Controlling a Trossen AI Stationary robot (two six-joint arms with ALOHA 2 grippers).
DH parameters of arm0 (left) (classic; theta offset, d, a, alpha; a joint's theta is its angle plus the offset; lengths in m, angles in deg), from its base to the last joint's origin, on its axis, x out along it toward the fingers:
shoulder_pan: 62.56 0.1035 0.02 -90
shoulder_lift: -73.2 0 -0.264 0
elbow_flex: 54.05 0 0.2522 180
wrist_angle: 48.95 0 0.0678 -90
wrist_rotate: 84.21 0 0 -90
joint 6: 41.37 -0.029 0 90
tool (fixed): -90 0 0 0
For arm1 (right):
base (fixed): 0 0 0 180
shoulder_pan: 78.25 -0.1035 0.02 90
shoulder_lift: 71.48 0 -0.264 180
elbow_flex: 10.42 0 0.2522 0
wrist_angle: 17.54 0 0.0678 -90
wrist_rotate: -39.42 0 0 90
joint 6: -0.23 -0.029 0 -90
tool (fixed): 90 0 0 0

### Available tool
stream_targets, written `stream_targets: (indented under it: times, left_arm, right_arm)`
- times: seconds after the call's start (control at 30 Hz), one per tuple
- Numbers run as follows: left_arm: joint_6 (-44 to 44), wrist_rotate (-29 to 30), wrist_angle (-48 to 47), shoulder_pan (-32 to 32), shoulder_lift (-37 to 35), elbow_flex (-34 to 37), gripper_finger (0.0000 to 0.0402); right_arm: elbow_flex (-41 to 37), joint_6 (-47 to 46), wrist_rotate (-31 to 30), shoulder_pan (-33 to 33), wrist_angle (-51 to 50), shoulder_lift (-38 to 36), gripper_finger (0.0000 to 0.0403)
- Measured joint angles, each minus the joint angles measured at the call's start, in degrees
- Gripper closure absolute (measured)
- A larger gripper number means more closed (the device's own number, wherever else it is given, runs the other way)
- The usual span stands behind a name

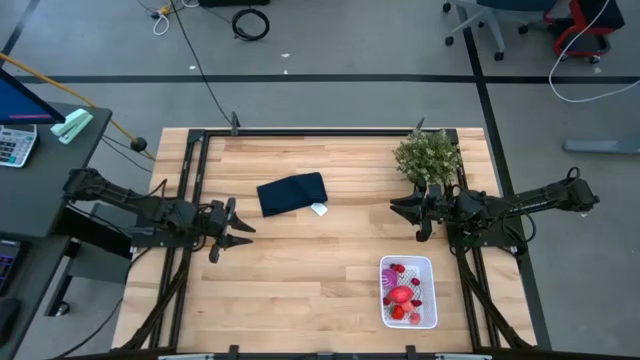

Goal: Pick and placing Produce into tupperware
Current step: Return to Home Position

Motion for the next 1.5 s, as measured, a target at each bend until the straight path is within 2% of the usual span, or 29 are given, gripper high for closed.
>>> stream_targets:
  times: [0.53, 1.0, 1.13, 1.3, 1.4, 1.5]
  left_arm:
    - [0.0, 0.0, 0.0, 0.0, -1.3, 0.0, 0.0257]
    - [0.3, 0.0, 0.0, 0.1, -7.8, 0.0, 0.0246]
    - [-1.5, 0.0, -0.2, 0.1, -10.0, 0.0, 0.0252]
    - [-8.9, 0.0, -0.8, 0.6, -12.8, 2.2, 0.0257]
    - [-2.5, 0.2, -4.9, 2.6, -15.3, 3.3, 0.0254]
    - [2.7, 0.4, -4.9, 5.2, -16.3, 3.2, 0.0249]
  right_arm:
    - [0.0, 0.0, 0.0, 0.0, 0.0, 0.0, 0.0306]
    - [0.0, 0.0, 0.0, 0.0, 0.0, 0.0, 0.0306]
    - [0.0, 0.0, 0.0, 0.0, 0.0, 0.0, 0.0306]
    - [0.0, 0.0, 0.0, 0.0, 0.0, 0.0, 0.0306]
    - [0.0, 0.0, 0.0, 0.0, 0.0, 0.0, 0.0306]
    - [0.0, 0.0, 0.0, 0.0, 0.0, 0.0, 0.0306]
